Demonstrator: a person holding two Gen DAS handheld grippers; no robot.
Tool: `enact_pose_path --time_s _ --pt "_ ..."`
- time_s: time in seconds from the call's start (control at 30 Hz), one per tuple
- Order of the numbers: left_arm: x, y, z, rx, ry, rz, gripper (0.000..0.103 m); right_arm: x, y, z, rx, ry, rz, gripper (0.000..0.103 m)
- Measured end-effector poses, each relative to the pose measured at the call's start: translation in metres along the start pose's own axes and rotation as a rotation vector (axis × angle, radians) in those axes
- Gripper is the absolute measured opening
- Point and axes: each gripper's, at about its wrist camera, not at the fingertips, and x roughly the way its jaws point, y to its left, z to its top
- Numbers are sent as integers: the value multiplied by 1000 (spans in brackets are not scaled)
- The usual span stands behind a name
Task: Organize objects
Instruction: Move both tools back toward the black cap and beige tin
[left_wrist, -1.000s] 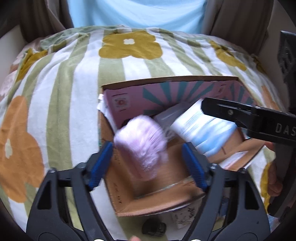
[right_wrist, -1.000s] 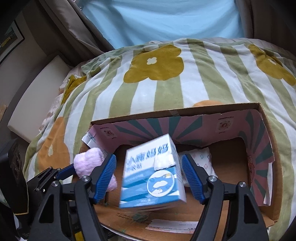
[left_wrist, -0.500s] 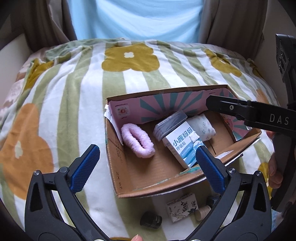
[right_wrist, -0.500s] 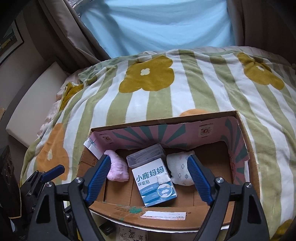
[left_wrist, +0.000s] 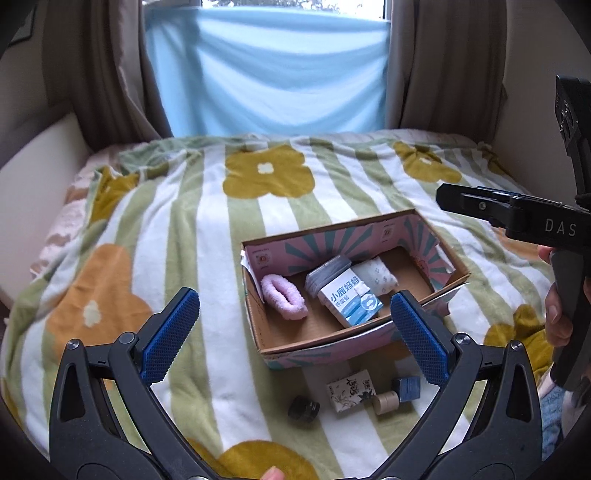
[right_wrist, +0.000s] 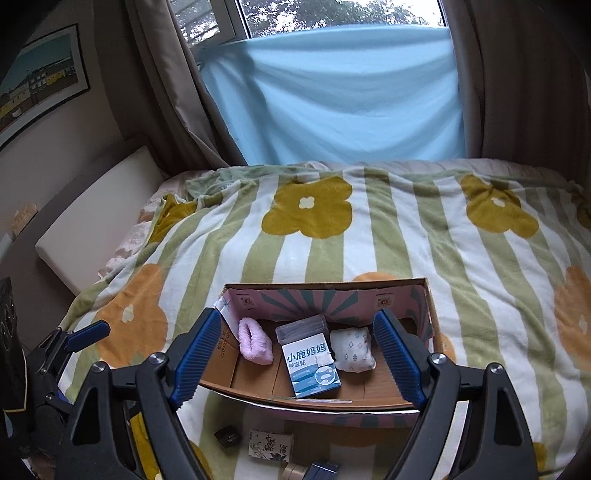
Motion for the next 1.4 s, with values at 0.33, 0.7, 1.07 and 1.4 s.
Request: enact_pose_path --time_s 0.33,0.7,1.07,1.4 --pt "-84 -8 -31 38 -142 -3 103 -74 16 -38 -244 -112 50 82" --pt "-57 -15 -105 110 -30 -78 103 -59 21 -118 -491 -3 4 82" --pt "38 -13 -175 122 165 -118 103 11 36 -186 -717 256 75 82" --pt "99 -10 -188 125 233 -115 92 71 39 -220 -857 393 79 81"
